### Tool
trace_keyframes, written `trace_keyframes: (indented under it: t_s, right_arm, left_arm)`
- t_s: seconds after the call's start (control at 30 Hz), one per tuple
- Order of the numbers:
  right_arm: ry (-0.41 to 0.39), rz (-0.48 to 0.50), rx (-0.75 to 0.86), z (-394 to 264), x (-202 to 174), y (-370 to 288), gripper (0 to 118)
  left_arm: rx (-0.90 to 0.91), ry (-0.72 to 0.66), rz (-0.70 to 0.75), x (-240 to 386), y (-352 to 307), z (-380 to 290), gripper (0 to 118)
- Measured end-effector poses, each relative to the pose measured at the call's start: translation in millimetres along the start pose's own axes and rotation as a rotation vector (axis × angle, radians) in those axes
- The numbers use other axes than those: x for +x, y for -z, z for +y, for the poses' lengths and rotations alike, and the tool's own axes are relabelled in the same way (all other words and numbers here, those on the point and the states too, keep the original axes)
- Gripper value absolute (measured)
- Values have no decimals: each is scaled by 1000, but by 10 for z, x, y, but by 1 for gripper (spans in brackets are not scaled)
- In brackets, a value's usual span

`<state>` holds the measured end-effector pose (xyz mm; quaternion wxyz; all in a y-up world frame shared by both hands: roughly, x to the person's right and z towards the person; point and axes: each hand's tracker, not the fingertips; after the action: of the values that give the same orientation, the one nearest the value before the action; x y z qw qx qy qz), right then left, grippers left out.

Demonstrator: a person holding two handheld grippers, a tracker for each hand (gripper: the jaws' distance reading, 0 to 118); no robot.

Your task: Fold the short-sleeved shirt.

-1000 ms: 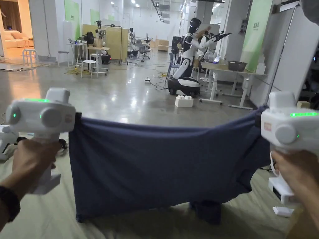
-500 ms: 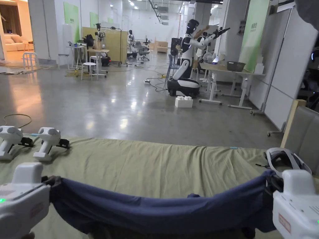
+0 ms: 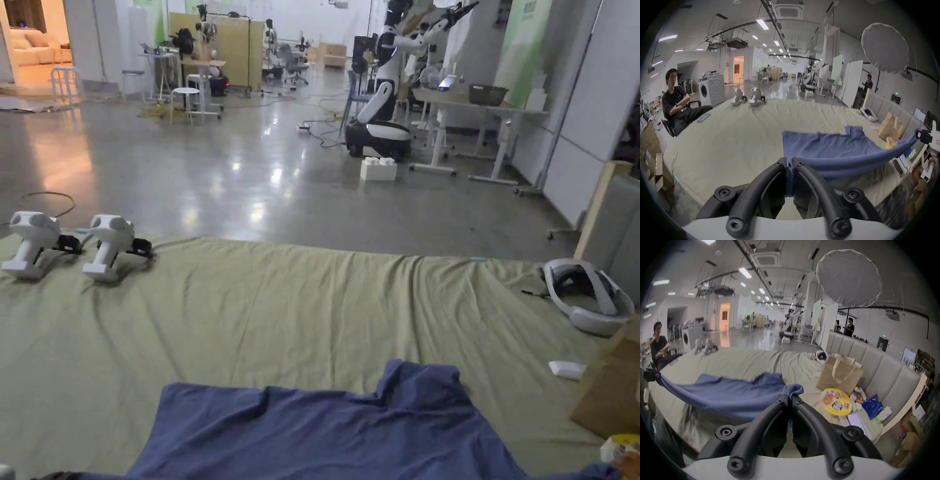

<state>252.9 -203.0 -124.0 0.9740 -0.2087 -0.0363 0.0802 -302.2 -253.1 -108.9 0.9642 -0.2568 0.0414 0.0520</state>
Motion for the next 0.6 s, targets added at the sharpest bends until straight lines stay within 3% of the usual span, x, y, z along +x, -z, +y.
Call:
trace_keyframes:
  t_s: [0.37,0.47,0.6]
  right_arm:
    - [-139,88,-355,-987,-123,342,6]
    - [-146,92,-438,-1129,-167,448,6]
    - [-96,90,-483,-1202,-184,569,8]
  left_arm:
    - [-273,98,10,33,250,-803,9]
    - [-320,149,9,60,272,-915,9]
    - [-335,124,10,124,270,-955,10]
